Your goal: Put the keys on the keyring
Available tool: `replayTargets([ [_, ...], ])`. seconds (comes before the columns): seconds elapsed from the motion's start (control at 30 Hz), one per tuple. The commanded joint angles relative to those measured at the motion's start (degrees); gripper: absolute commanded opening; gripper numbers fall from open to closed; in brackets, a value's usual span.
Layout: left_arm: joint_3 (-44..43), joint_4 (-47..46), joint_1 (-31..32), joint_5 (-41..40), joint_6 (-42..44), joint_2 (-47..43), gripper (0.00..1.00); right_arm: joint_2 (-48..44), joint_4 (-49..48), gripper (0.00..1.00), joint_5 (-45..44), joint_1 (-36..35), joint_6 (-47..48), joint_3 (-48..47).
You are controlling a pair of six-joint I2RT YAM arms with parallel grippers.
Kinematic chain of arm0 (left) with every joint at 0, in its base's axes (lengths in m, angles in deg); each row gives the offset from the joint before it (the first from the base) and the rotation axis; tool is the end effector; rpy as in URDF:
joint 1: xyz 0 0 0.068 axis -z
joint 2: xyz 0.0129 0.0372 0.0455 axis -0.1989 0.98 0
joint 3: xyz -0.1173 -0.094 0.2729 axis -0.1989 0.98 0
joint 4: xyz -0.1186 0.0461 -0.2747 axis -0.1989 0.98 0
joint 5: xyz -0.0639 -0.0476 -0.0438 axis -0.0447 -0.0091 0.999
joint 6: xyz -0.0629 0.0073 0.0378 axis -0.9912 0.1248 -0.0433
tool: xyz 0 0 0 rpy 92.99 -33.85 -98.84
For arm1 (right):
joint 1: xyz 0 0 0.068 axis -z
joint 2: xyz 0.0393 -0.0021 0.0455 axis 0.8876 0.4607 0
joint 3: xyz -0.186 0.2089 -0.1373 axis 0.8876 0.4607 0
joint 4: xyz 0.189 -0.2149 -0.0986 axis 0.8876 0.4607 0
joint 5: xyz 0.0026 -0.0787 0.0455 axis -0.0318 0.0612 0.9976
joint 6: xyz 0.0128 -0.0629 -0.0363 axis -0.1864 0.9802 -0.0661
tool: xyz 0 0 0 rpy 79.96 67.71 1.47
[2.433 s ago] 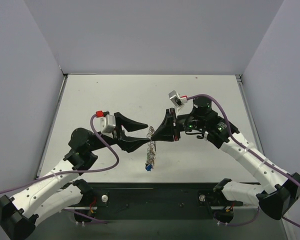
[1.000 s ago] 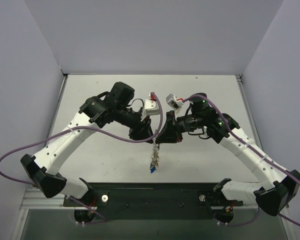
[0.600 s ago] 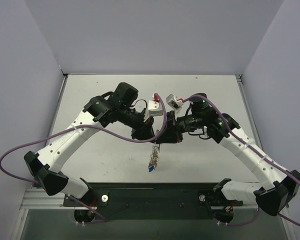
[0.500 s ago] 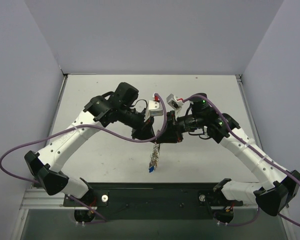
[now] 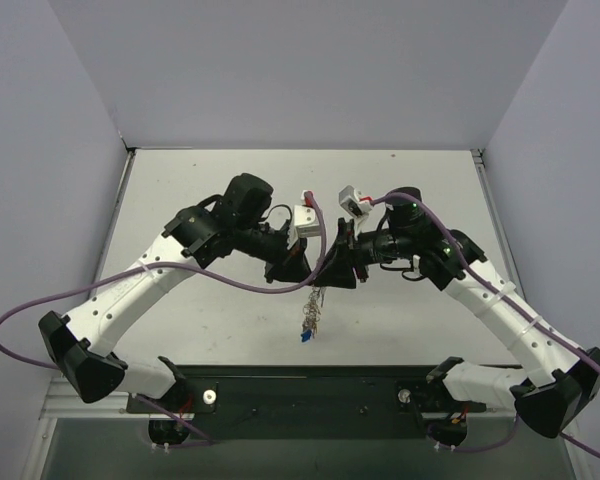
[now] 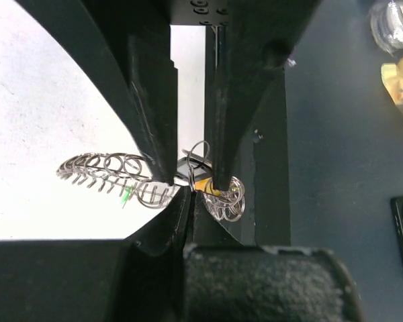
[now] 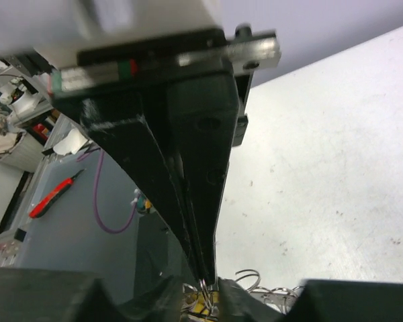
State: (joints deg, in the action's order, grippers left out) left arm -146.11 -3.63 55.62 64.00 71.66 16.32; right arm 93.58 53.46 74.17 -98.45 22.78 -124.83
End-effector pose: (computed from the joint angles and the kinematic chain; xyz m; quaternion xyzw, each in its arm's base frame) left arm 0.2079 -0.2631 0.4250 0.5582 0.6574 -0.4312 0.2651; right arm 0.2047 0.2121 0.4189 -0.4970 0.5805 0.5230 0.3774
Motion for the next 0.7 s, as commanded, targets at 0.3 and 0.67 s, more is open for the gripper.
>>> replayTargets([
  [0.3, 13.41, -27.42, 0.60, -4.84, -11.98, -12.80, 0.00, -7.66, -12.59, 0.53, -5.51, 1.78, -3.87, 4.01],
  [0.67, 14.65, -29.54, 0.60, -5.29, -12.52, -14.48, 0.00, -7.48, -12.50, 0.47, -7.09, 2.39, -5.45, 4.80],
])
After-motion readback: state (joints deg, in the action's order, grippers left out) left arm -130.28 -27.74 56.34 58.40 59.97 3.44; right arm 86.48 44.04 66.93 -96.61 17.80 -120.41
